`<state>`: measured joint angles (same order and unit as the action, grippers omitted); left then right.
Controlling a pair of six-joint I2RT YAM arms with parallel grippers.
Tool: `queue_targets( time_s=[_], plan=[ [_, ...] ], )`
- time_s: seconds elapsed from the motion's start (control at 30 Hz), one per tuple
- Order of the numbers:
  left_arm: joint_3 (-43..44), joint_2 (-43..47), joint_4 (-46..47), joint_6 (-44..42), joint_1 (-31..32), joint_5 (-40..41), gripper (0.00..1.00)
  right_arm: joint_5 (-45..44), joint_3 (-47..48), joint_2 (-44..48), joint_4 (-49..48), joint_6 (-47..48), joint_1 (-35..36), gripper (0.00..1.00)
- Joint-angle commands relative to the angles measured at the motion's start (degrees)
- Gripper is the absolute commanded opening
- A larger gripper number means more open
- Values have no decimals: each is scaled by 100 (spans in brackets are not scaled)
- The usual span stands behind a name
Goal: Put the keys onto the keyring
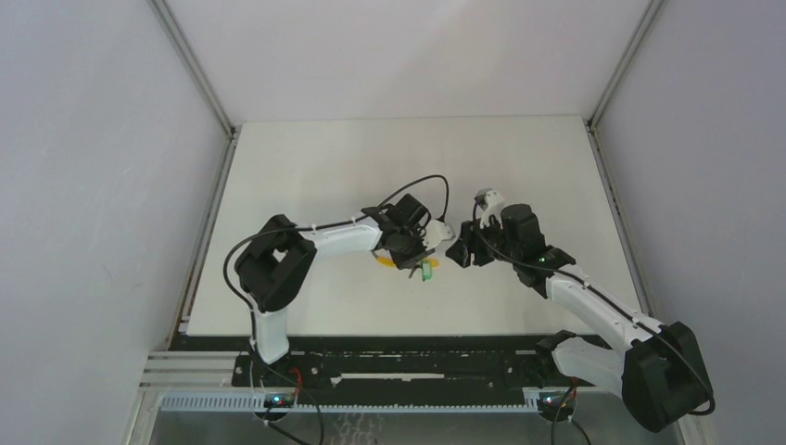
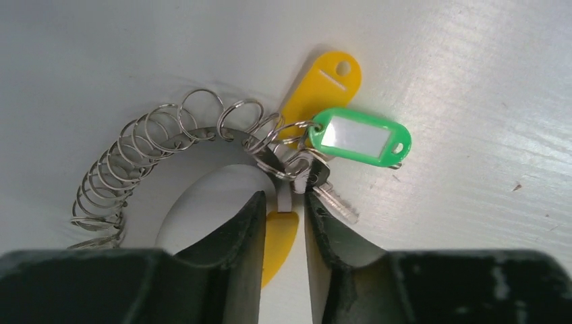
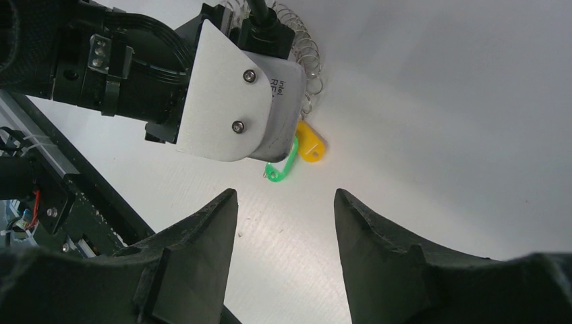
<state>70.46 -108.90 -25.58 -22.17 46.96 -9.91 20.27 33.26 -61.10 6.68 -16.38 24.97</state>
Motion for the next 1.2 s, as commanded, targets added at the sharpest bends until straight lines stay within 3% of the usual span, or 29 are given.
queue_targets(
  time_s=[0.0,0.13,0.43,0.9,1.17],
  plan=[
    [124,-133,-90,-143,-11,-180,25,87,-20,103,-153,97,-62,55],
    [-113,242,187,-125,-11,-401,10,159,-21,116,-205,100,-109,55],
    [-1318,1581,1651,146,-11,-713,1,714,50,-182,-355,226,-325,54],
    [-2076,2520,2449,246,-11,-657,0,1951,480,-1290,-1155,345,-387,46],
    [-2329,2866,2756,296,-11,-705,0,2126,568,-1648,-1435,551,-384,43]
  ],
)
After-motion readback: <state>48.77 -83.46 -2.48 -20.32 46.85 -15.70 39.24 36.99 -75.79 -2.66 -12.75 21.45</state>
